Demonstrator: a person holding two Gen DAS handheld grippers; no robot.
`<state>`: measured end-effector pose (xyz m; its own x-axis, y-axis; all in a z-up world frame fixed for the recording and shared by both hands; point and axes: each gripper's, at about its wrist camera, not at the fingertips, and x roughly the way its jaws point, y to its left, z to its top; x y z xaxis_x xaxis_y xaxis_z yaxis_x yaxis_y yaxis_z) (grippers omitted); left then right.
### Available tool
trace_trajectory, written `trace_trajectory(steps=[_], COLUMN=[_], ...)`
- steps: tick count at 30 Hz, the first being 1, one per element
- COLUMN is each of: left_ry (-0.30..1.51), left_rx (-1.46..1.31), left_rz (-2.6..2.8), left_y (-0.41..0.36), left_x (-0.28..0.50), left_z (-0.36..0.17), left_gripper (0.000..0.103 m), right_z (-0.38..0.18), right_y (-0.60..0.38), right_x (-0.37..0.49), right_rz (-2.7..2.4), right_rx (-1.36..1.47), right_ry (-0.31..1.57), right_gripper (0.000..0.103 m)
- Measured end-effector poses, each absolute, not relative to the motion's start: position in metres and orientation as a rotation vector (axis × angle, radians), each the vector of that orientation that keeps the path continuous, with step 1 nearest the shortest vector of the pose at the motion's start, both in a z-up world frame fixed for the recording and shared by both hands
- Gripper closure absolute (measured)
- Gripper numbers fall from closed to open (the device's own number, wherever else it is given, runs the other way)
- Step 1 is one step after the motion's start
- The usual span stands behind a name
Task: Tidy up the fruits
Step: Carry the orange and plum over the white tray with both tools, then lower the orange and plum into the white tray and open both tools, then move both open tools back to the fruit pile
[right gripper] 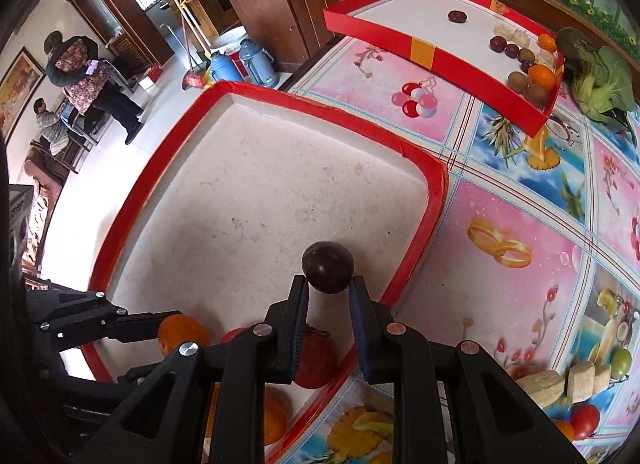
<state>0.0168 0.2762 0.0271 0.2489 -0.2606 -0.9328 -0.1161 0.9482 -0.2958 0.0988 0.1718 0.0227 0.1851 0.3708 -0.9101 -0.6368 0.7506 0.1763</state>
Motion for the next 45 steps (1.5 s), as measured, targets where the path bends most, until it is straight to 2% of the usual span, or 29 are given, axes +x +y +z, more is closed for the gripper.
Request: trace_trajectory(steps=[10,11,13,15,20,23,31,38,40,45], left_ry=[1.325,1.326,1.324,1.324,1.329,1.32,1.287,1.277,1.28,1.288], left_rx=[-0.34,-0.343,-0.35,-0.338,-0.306,-0.294,-0.278,-0.216,-0.213,-0.176], left_rz=[-0.106,-0.11,-0.118,-0.115,-0.112,-0.098,-0.063,-0.08,-0.092,-0.127], left_y=[0.277,0.277,0.275,0.272,0.266,0.265,0.257,0.229,0.22,0.197], left_x=[0.019,0.019,0.018,0.018,0.013,0.009,-0.002,-0.005,-0.005,-0.003], left_z=[0.028,0.028,0.029,0.029,0.031,0.035,0.057,0.067,0.067,0.069], left_gripper=[0.067,0.065,0.052,0.046,0.043,0.034,0.034,0.033,0.033,0.033], right_z=[0.02,0.02,0.021,0.023,0.035,0.043,0.052,0.042,0.039,0.032], right_y=[0.178,0.178,0.177,0.175,0.163,0.15,0.103,0.05,0.034,0.003], right_x=[0.096,0.095,0.094,0.092,0.088,0.081,0.056,0.04,0.036,0.033], right_rz=[0.726,0.725,0.724,0.727,0.733,0.731,0.704,0.626,0.595,0.532], right_rx=[-0.294,-0.294,-0.294,-0.287,-0.248,-0.206,-0.139,-0.054,-0.031,0.005], right_ry=[1.17,1.169,1.167,1.165,1.147,1.135,1.127,1.166,1.171,1.184], right_gripper=[0.079,0.079,0.078,0.078,0.075,0.072,0.057,0.054,0.048,0.042])
